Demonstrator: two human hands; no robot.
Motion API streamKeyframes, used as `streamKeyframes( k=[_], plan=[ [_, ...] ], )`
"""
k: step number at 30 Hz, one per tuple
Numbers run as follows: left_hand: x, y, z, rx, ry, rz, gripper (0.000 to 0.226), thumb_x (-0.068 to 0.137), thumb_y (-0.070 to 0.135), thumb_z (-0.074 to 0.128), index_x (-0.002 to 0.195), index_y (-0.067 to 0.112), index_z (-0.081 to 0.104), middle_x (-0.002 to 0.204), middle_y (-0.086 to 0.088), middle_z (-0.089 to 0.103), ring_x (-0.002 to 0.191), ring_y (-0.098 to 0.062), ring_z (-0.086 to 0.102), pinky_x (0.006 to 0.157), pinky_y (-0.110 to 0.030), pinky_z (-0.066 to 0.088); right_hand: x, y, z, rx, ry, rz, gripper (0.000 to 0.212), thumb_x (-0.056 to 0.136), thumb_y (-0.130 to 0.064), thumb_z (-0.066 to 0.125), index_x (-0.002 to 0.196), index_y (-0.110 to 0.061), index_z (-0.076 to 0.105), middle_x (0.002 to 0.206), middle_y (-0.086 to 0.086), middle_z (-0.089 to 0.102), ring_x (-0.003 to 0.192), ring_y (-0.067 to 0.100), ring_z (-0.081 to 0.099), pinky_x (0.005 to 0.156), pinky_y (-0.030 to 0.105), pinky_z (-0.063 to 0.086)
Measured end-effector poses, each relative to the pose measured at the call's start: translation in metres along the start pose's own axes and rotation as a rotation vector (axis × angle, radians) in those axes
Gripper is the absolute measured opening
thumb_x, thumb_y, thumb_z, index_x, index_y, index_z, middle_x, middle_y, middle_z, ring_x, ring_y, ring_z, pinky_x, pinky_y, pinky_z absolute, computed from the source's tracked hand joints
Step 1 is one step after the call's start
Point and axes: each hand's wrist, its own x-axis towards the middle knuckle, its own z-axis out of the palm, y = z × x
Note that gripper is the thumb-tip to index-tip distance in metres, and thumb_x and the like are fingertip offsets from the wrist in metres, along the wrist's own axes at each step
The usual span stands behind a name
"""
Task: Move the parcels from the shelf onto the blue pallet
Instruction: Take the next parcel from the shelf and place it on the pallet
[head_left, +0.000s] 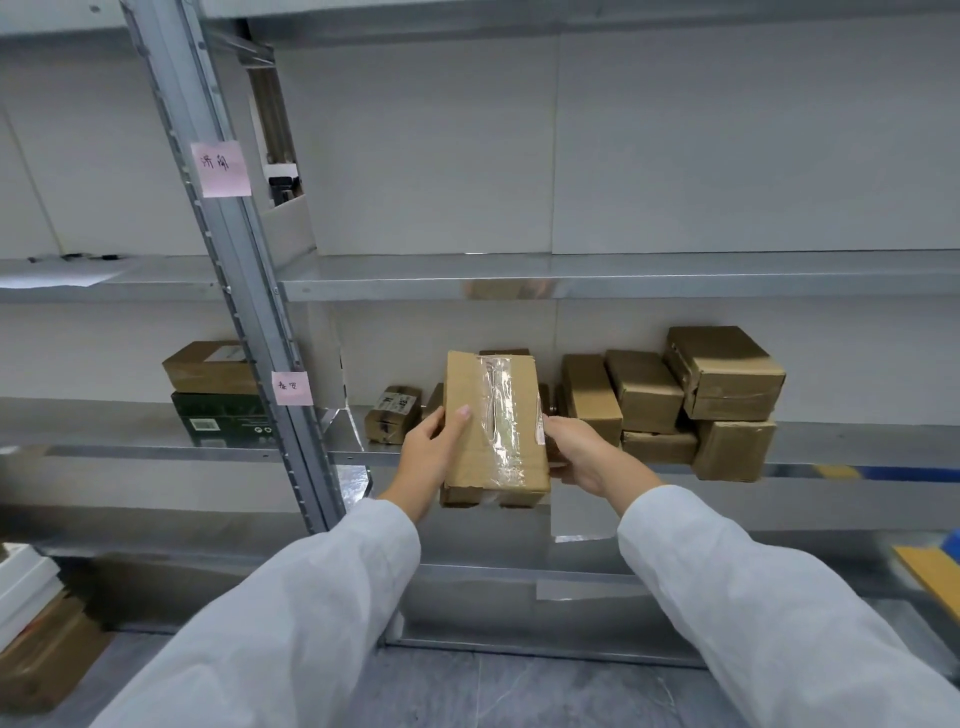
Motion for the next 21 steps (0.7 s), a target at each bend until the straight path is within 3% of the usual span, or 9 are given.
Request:
streamKeyframes(
  k=[5, 8, 11, 15, 17, 21],
  plan=[
    [0.0, 0.001, 0.009, 0.036, 0.011, 0.047, 0.036, 0.097, 0.049, 0.049, 0.125, 0.028, 0.059, 0.112, 0.009, 0.066, 0.098, -0.007, 0.062, 0.068, -0.022, 0.047, 0.003, -0.004, -0.014, 0.189, -0.134, 0.026, 0.035, 0.098, -0.041, 0.049, 0.107, -0.011, 0.066, 0.08, 0.004, 0.075, 0.085, 0.023, 0.07, 0.061, 0.035, 0.056],
    [0.003, 0.0, 0.01, 0.047, 0.076, 0.097, 0.03, 0.101, 0.035, 0.049, 0.125, 0.021, 0.059, 0.118, 0.001, 0.066, 0.101, -0.013, 0.063, 0.076, -0.029, 0.052, 0.001, -0.004, -0.015, 0.198, -0.188, 0.018, 0.035, 0.093, -0.044, 0.057, 0.113, -0.016, 0.062, 0.098, 0.005, 0.074, 0.097, 0.024, 0.069, 0.068, 0.036, 0.058],
    [0.005, 0.0, 0.012, 0.077, 0.152, 0.149, 0.042, 0.1, 0.024, 0.053, 0.14, 0.026, 0.044, 0.123, 0.006, 0.056, 0.108, -0.013, 0.057, 0.093, -0.037, 0.049, -0.004, -0.005, -0.013, 0.154, -0.216, 0.011, 0.04, 0.087, -0.05, 0.064, 0.115, -0.021, 0.061, 0.11, 0.006, 0.07, 0.103, 0.026, 0.066, 0.067, 0.035, 0.058],
    [0.006, -0.003, 0.019, 0.055, 0.172, 0.208, 0.032, 0.096, 0.01, 0.057, 0.125, 0.023, 0.056, 0.116, -0.002, 0.06, 0.096, -0.006, 0.059, 0.08, -0.023, 0.049, -0.005, -0.005, -0.014, 0.19, -0.263, -0.043, 0.053, 0.08, -0.049, 0.072, 0.121, -0.02, 0.057, 0.114, 0.003, 0.071, 0.103, 0.025, 0.068, 0.074, 0.041, 0.059],
    [0.007, -0.006, 0.023, 0.038, 0.129, 0.179, 0.027, 0.097, 0.011, 0.056, 0.12, 0.024, 0.061, 0.118, -0.002, 0.061, 0.105, -0.013, 0.061, 0.083, -0.023, 0.05, -0.006, -0.005, -0.014, 0.224, -0.268, -0.045, 0.055, 0.08, -0.046, 0.074, 0.123, -0.018, 0.054, 0.113, 0.005, 0.071, 0.101, 0.024, 0.07, 0.076, 0.042, 0.059],
    [0.005, -0.011, 0.031, 0.094, 0.062, 0.094, 0.038, 0.101, 0.035, 0.048, 0.138, 0.031, 0.053, 0.128, 0.007, 0.057, 0.116, -0.014, 0.055, 0.098, -0.036, 0.048, -0.009, -0.001, -0.009, 0.19, -0.16, -0.047, 0.044, 0.086, -0.049, 0.066, 0.118, -0.021, 0.057, 0.107, 0.002, 0.073, 0.091, 0.019, 0.071, 0.06, 0.032, 0.057]
  ],
)
